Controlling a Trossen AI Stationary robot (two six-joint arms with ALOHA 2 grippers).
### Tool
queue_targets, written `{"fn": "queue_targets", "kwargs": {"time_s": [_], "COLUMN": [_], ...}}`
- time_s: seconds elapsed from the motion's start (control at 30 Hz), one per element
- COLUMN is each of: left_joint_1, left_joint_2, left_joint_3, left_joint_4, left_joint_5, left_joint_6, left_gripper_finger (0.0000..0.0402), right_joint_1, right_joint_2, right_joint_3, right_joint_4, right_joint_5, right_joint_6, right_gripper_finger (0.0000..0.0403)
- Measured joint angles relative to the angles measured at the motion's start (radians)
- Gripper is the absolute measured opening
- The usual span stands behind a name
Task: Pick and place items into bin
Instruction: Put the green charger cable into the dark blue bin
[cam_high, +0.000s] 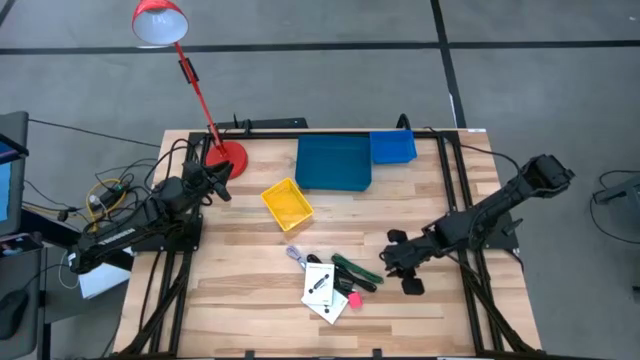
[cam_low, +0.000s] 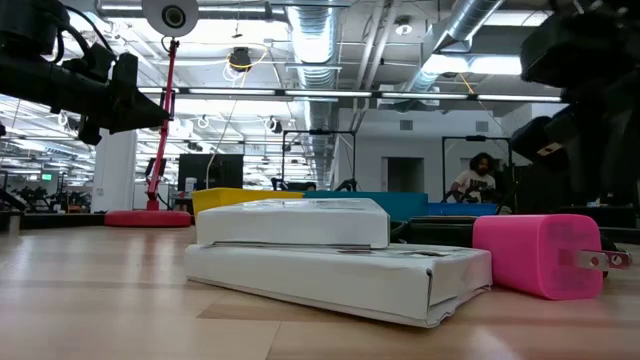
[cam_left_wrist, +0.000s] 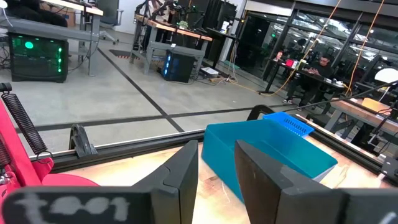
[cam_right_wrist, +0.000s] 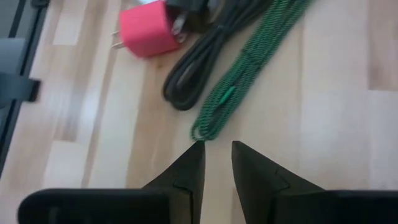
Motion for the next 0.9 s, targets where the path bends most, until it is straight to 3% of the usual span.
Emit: {"fn": "queue_targets", "kwargs": {"time_s": [0.37, 0.67, 0.9], "left_joint_1": [0.0, 0.0, 0.0], "left_joint_2": [0.0, 0.0, 0.0], "left_joint_3": [0.0, 0.0, 0.0], "left_joint_4": [0.0, 0.0, 0.0], "left_joint_5": [0.0, 0.0, 0.0], "left_joint_6": [0.0, 0.0, 0.0], "left_gripper_finger": [0.0094, 0.0094, 0.0094], "right_joint_1": [0.041, 0.035, 0.037], "right_joint_2": [0.0, 0.0, 0.111], "right_joint_3": [-0.001, -0.001, 0.0], "right_joint_4": [0.053, 0.053, 0.111], "right_joint_5": [0.098, 0.105, 0.098], "right_joint_6": [-0.001, -0.01, 0.011], "right_gripper_finger": [0.0116, 0.0123, 0.0123]}}
